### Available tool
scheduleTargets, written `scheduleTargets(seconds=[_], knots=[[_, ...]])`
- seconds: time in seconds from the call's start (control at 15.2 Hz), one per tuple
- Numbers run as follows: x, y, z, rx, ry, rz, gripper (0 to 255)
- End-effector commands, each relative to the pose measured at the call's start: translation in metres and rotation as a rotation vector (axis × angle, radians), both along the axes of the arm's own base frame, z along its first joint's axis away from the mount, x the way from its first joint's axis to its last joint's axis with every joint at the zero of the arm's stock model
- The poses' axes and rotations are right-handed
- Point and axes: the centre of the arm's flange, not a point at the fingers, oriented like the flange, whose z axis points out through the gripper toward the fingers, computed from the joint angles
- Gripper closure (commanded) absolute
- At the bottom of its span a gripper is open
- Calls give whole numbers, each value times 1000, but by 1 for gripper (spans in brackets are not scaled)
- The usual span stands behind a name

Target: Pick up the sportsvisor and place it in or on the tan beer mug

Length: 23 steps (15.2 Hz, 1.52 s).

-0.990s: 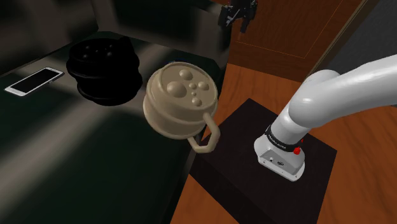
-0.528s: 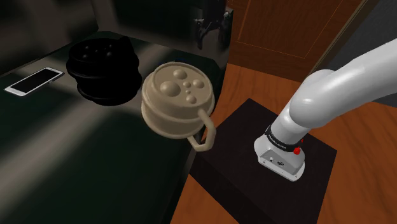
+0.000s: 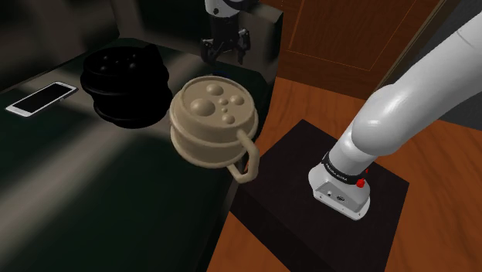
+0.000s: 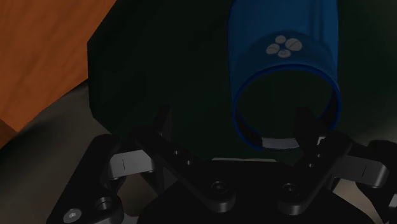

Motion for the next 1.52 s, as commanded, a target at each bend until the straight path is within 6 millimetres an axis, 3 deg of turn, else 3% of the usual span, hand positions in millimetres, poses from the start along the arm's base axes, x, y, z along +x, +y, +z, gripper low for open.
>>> scheduleTargets(seconds=[0.0, 0.4, 0.86, 0.92, 1.45], knots=[[4, 2, -9, -2, 0, -5, 0], [4, -3, -38, -2, 0, -5, 0], [4, -3, -38, -2, 0, -5, 0], [4, -3, -38, -2, 0, -5, 255], [4, -3, -38, -2, 0, -5, 255]])
